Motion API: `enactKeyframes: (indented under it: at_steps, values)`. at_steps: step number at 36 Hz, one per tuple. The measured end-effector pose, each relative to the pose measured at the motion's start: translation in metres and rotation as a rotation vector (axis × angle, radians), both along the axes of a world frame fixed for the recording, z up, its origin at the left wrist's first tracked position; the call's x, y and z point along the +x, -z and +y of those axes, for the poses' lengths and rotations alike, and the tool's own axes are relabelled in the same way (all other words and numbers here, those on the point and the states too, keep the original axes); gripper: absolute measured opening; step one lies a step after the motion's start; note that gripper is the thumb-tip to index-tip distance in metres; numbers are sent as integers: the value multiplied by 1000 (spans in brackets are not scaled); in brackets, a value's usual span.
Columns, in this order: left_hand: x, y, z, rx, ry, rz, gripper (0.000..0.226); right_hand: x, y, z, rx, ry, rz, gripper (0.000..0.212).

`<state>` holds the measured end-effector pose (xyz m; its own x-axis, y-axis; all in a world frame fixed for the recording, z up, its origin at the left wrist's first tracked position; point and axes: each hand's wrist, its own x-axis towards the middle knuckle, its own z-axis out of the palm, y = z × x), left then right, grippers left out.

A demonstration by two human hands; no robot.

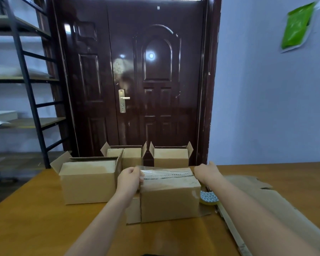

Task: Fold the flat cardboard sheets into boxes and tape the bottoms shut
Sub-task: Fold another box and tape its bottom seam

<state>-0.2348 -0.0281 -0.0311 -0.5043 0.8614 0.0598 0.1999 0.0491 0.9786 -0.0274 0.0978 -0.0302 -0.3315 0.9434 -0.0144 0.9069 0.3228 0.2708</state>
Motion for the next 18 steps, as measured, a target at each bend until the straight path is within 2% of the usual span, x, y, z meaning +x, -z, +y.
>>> enactKeyframes:
  at_steps: [9, 12, 18]
  values:
    - [1, 1, 4, -5, -48, 80, 34, 0, 1, -1, -5, 11, 5, 28]
    - [1, 2, 8, -10, -74, 103, 34, 0, 1, -1, -10, 16, 17, 34]
    - [-1, 0, 13, -35, -98, 64, 31, 1, 2, -1, -8, 5, -5, 31]
